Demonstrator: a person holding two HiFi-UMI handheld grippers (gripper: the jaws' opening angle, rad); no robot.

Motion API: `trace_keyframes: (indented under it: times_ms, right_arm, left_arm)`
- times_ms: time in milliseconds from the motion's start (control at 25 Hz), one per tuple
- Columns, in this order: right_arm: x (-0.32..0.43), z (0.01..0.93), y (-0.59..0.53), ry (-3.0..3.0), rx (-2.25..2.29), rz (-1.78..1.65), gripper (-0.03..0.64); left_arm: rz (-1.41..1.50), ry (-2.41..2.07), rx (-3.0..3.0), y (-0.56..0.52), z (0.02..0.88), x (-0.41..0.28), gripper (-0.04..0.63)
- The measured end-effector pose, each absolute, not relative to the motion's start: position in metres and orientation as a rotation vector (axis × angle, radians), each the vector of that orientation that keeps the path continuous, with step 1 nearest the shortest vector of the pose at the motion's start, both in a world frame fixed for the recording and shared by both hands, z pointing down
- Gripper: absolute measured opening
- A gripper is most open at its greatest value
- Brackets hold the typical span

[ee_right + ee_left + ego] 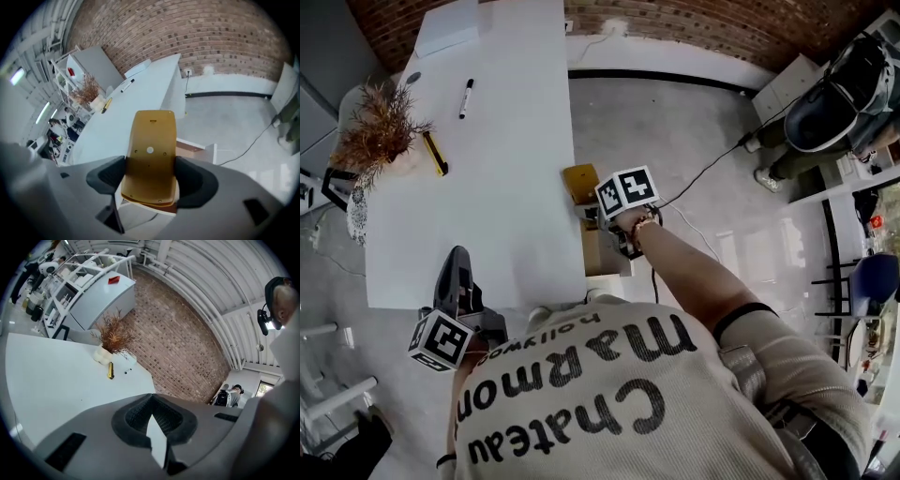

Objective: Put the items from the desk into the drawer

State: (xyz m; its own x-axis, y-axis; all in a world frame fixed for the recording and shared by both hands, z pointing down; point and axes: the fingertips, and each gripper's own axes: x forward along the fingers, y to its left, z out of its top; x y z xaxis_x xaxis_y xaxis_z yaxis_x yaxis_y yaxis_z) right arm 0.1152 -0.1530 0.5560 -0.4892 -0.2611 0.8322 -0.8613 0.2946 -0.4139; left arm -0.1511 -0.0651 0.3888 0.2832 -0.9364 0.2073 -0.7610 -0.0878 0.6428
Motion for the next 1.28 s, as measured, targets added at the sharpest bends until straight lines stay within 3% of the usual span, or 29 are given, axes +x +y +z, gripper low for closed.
trace_keyframes:
  times_ms: [1280]
  right_arm:
    - [0.157,0.627,-0.137,-1.873,1.012,1.56,0.348]
  left_arm:
    - [-0.175,-1.676,1.771,-0.028,0.399,-0.119,0.002]
